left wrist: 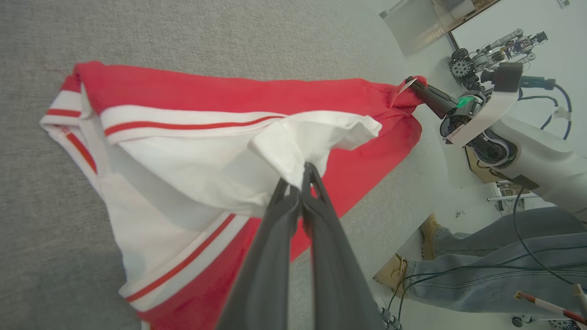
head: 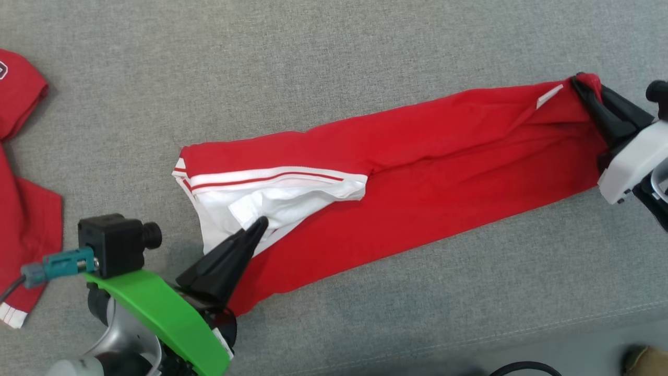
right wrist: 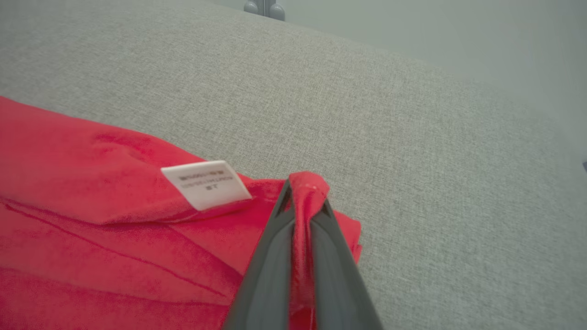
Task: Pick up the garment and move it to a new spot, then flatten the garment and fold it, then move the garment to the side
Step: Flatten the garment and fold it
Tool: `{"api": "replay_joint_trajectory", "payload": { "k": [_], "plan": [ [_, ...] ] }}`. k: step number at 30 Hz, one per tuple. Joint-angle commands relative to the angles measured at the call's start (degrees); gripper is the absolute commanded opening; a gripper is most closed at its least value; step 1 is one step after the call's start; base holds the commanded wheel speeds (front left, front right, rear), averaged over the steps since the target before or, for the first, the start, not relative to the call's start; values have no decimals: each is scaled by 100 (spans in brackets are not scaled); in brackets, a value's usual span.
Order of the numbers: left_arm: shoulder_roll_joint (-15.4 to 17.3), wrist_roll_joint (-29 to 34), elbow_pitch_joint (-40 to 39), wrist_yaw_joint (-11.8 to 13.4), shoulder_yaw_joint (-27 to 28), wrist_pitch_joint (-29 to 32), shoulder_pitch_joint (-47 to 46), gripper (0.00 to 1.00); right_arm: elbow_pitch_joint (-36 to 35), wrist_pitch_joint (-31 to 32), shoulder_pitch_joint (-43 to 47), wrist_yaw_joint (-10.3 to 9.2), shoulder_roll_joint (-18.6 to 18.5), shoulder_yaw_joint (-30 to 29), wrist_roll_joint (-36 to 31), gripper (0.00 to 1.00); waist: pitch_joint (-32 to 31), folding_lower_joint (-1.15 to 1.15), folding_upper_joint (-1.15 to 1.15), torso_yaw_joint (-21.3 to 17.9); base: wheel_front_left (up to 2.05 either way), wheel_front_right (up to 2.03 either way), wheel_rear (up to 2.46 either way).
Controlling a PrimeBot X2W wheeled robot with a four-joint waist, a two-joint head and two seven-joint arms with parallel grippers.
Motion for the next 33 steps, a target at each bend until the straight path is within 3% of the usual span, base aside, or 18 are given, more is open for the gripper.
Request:
{"api": "replay_joint_trajectory", "payload": {
  "k": [1,10,16,29,30,31,32,33],
  "plan": [
    [-59,-19,23,-60,-18,-99,133,0,-37,-73,91,-10,-98,81,-30,0,-39,0,0,13,0,0,0],
    [-232,-81,37,-178,-174,-352,508,0,-266,-120,176,-10,-264,-15,-626,0,-200,0,0,-26,0,0,0],
    [-524,-207,161,-271,-383,-473,539,0,-264,-120,315,-10,-183,-146,-910,0,-266,0,0,25,0,0,0],
    [-777,-463,1543,-402,-183,-615,104,0,-319,-121,501,-10,-297,-8,-1209,0,-398,0,0,92,0,0,0],
    [-791,-473,1640,-394,-152,-626,52,0,-319,-121,509,-10,-306,6,-1230,16,-405,0,0,76,0,0,0],
    [-815,-479,1729,-391,-133,-631,-4,11,-321,-121,511,-10,-317,20,-1281,35,-415,0,0,60,0,0,0],
    [-838,-487,1815,-385,-120,-649,-49,47,-318,-121,523,-10,-322,38,-1313,67,-424,0,0,44,0,0,0],
    [-850,-469,1896,-384,-109,-672,-92,100,-306,-121,543,-10,-323,59,-1340,97,-437,0,0,23,0,0,0]
  ]
}}
